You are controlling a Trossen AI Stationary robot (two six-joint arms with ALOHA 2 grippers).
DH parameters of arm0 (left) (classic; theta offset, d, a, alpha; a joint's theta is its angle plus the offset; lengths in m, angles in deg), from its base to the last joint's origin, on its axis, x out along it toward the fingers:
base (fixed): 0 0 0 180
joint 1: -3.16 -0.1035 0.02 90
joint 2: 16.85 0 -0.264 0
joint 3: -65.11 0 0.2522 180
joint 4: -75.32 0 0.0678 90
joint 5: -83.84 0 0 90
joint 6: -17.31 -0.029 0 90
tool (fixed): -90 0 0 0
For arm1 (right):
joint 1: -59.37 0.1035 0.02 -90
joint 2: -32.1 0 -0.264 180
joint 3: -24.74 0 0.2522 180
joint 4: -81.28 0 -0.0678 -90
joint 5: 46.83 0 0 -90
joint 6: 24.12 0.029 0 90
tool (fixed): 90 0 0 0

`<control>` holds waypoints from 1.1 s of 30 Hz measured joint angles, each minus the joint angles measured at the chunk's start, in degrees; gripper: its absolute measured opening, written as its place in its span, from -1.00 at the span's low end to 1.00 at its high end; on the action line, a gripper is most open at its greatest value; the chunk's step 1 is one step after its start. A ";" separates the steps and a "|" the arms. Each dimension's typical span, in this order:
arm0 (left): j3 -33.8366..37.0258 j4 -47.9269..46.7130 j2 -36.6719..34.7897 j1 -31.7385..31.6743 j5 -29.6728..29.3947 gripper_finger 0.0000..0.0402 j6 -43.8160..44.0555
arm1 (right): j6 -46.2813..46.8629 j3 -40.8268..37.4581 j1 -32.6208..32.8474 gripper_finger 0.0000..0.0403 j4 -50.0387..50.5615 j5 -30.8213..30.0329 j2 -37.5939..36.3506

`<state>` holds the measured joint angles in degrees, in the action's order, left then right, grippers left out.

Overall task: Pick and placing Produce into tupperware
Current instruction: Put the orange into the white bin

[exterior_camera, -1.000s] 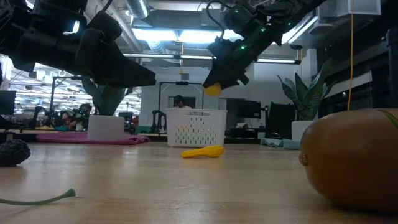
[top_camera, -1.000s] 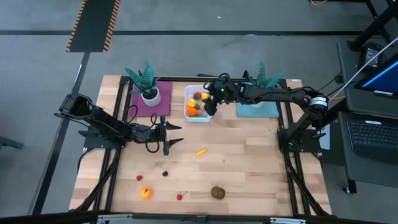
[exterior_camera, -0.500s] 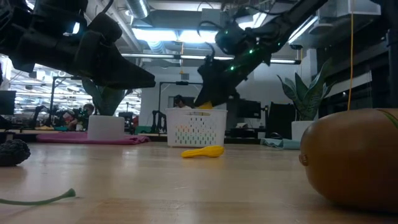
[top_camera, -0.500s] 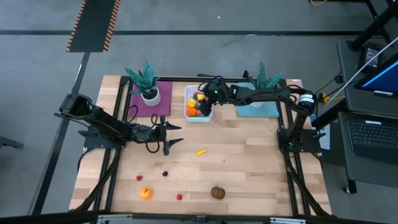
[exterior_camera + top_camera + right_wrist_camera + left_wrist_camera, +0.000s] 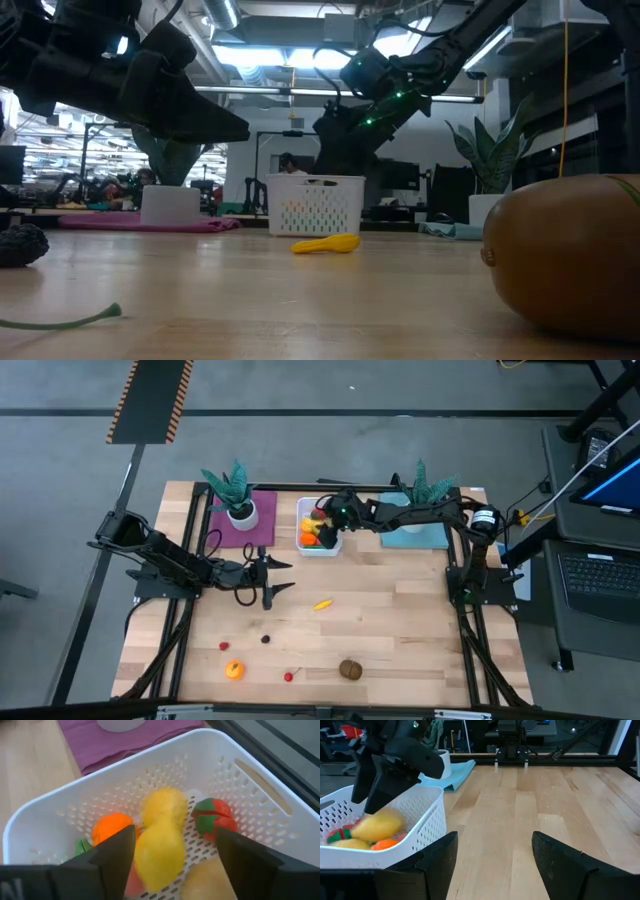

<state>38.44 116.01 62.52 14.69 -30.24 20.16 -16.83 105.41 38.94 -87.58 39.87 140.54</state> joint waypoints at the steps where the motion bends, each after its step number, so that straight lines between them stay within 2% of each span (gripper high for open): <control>1: 0.00 0.00 0.00 0.00 0.00 0.23 0.01 | -0.02 0.00 0.00 0.38 -0.24 0.01 0.00; 11: 0.00 0.00 0.00 0.00 0.00 0.23 0.00 | -0.29 1.30 0.00 0.36 1.62 0.04 -0.05; 17: 0.02 0.11 -0.39 1.07 1.09 0.23 -1.53 | -0.42 -0.24 1.03 0.36 0.59 -0.14 -3.94; 20: 0.02 0.08 -1.08 2.53 2.78 0.23 -1.90 | -1.66 -5.27 2.75 0.36 -4.97 -0.91 -7.24; 24: 0.08 0.19 -1.84 5.31 2.78 0.23 -1.58 | -1.41 -16.59 5.33 0.36 -17.28 -3.69 -12.52; 33: 0.07 0.28 -2.17 9.21 2.78 0.23 -1.60 | -2.42 -39.85 14.14 0.37 -39.27 -3.67 -26.40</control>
<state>38.51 116.30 60.35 23.89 -27.46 18.57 -19.26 65.56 53.08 -126.84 36.19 114.14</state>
